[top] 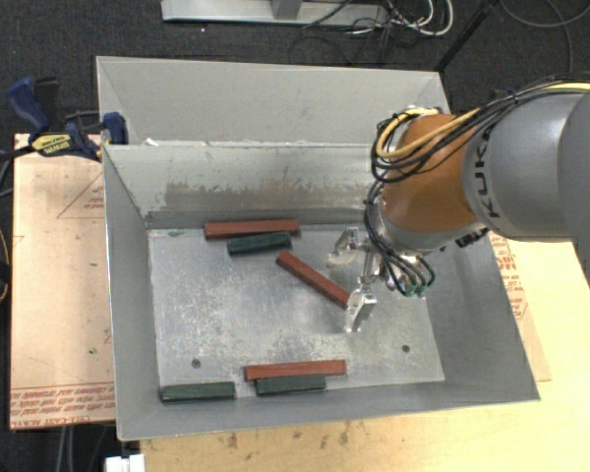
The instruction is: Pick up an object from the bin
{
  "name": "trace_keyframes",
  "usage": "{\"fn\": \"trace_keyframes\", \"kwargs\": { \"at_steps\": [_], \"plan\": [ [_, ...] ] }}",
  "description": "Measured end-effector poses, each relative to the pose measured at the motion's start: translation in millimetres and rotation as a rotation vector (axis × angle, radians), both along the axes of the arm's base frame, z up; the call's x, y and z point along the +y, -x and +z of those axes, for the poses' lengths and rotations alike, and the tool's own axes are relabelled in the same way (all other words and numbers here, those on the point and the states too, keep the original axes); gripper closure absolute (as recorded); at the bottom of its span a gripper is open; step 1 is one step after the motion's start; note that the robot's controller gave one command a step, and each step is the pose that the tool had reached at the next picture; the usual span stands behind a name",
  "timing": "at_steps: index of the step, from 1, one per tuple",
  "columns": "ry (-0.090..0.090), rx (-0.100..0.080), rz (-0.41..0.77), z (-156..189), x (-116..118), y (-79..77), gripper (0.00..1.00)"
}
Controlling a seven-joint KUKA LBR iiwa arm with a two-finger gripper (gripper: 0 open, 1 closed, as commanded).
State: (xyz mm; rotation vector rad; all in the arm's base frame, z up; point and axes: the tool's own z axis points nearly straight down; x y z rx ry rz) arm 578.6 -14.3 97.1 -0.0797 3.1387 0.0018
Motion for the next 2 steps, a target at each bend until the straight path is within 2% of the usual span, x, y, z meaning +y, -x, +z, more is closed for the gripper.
{"fn": "trace_keyframes", "kwargs": {
  "at_steps": [1,2],
  "plan": [
    [-0.001,0.001,-0.173,-17,10,2.6,0.00],
    [-0.003,-0.015,-0.068,-18,6,-10.6,1.00]
  ]
}}
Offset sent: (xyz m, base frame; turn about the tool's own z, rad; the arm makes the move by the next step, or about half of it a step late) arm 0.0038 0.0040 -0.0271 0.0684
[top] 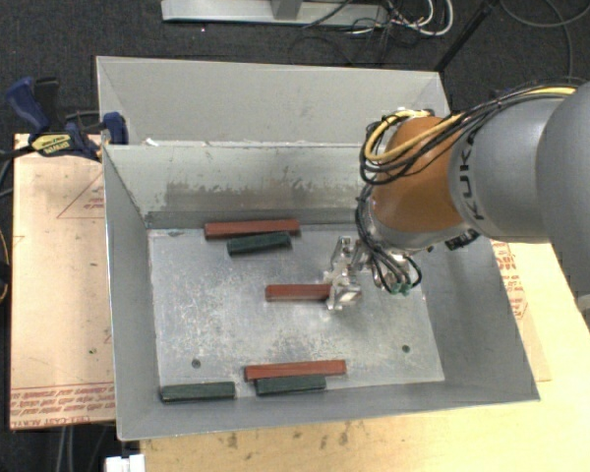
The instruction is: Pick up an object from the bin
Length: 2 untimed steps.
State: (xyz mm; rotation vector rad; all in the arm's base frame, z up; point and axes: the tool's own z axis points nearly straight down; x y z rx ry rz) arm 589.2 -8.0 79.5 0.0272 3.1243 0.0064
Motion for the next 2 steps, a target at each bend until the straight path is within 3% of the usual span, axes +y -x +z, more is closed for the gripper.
{"fn": "trace_keyframes", "kwargs": {
  "at_steps": [2],
  "plan": [
    [0.001,0.001,0.001,1.9,0.2,0.0,1.00]
  ]
}}
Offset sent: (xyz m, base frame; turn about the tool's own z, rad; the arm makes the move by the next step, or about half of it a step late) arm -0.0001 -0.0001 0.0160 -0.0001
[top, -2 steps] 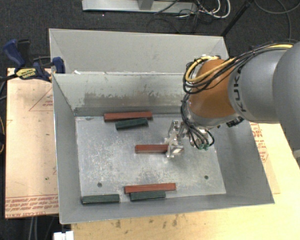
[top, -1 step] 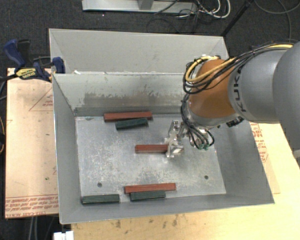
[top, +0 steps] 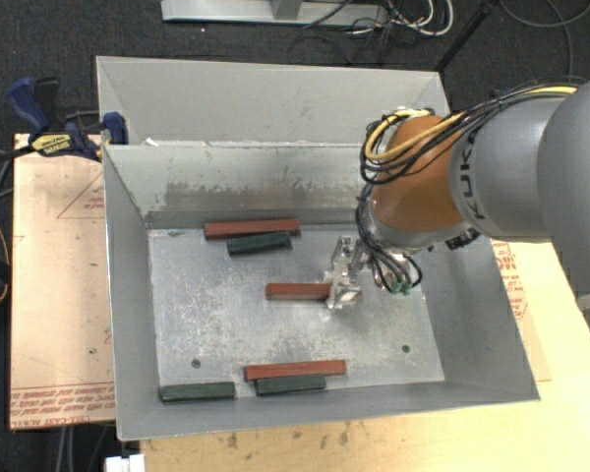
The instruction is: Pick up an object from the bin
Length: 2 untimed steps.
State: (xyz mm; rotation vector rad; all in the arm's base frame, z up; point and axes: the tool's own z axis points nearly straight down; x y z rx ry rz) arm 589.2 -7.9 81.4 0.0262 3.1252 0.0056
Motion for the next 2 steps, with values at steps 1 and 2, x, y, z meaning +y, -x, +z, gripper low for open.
{"fn": "trace_keyframes", "kwargs": {
  "at_steps": [1,2],
  "plan": [
    [0.002,0.011,0.001,6,0,2.7,1.00],
    [0.002,0.015,0.001,21,0,2.6,1.00]
  ]
}}
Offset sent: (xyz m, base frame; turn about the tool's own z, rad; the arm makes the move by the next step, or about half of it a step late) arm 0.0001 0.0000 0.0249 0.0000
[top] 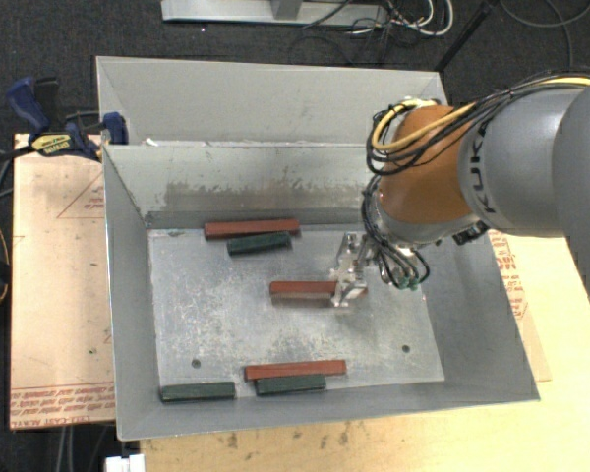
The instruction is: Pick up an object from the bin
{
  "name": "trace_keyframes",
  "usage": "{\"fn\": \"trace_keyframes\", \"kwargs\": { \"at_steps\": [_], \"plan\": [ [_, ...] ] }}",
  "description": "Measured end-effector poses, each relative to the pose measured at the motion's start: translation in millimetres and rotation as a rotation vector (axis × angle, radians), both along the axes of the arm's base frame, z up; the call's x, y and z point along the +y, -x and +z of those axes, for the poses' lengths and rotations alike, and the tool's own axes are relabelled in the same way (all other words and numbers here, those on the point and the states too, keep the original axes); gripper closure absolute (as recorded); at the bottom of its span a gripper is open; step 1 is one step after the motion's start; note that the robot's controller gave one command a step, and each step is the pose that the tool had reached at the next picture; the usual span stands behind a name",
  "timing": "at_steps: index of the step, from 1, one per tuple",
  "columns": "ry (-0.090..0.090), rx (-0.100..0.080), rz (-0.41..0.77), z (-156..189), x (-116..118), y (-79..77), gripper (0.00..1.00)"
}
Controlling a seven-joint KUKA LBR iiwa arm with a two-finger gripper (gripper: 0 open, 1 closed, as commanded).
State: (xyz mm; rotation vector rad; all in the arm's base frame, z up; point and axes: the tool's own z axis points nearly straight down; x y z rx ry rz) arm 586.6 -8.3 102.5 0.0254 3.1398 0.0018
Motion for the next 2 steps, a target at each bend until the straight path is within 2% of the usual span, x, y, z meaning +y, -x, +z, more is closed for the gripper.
{"fn": "trace_keyframes", "kwargs": {
  "at_steps": [2],
  "plan": [
    [0.000,-0.001,0.000,15.9,0.0,-0.8,1.00]
  ]
}}
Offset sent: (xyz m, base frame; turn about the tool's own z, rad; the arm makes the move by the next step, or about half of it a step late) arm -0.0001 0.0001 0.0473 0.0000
